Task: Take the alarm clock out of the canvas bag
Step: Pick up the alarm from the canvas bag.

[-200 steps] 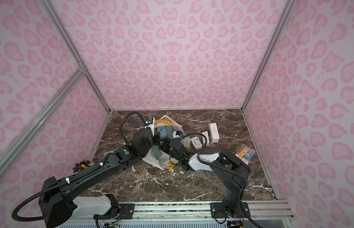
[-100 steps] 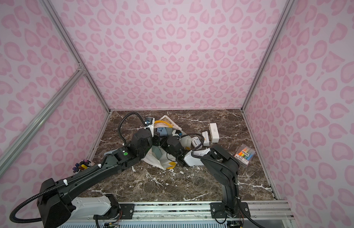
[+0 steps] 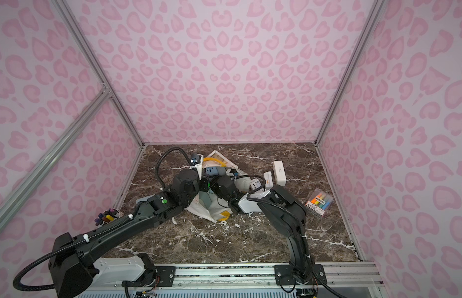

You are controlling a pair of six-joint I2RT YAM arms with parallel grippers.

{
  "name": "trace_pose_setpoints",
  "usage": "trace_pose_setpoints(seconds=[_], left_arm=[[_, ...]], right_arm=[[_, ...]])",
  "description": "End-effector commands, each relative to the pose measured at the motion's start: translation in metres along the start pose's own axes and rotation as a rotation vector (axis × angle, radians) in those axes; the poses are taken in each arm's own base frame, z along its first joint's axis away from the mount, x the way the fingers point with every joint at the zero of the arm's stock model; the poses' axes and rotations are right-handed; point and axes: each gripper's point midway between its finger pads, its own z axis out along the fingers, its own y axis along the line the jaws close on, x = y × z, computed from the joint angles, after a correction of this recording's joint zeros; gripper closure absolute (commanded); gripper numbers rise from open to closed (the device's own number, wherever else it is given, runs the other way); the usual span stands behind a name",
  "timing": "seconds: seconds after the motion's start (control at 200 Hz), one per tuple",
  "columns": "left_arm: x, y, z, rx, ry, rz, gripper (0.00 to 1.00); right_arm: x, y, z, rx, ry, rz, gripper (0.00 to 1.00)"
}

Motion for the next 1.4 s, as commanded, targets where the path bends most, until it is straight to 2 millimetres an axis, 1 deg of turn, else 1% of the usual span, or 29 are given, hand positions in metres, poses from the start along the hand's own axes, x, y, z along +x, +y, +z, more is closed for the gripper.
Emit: trace_pose_setpoints(seconds=[0.0,0.1,0.37,0.665,0.845,1.08,1.21,1.27,1.4], left_arm=[[-0.018,-0.006,-0.002,0.029,-0.071,-0.015,0.97],[-0.018,-0.006,-0.002,0.030,-0.070,-0.013,0.97],[-0.016,-0.009,-0.003,0.053,-0.074,-0.010,0.97],[-0.016,-0.023,-0.004,0.131,-0.082,0.001,0.97],[-0.011,-0.027,-0.002,0.154,-0.069,0.011,0.97],[-0.010,-0.025,-0.003,0.144,-0.072,0.015,0.97],[-0.010,-0.024,-0.003,0.139,-0.073,0.014,0.97],[-0.010,-0.024,-0.003,0.141,-0.073,0.012,0.97],[-0.011,-0.023,-0.005,0.143,-0.079,0.012,0.97]], right_arm=[[-0.001,0.000,0.006,-0.009,-0.001,0.012,0.38],[-0.001,0.007,0.010,-0.028,-0.002,0.017,0.38],[-0.001,0.005,0.016,-0.042,-0.004,0.069,0.37],[-0.003,0.017,0.020,-0.091,-0.009,0.107,0.37],[-0.008,0.033,0.016,-0.137,-0.025,0.098,0.39],[-0.010,0.043,0.010,-0.158,-0.031,0.081,0.41],[-0.010,0.042,0.009,-0.155,-0.033,0.079,0.41],[-0.010,0.036,0.010,-0.137,-0.033,0.083,0.41],[-0.011,0.031,0.010,-0.128,-0.041,0.089,0.42]])
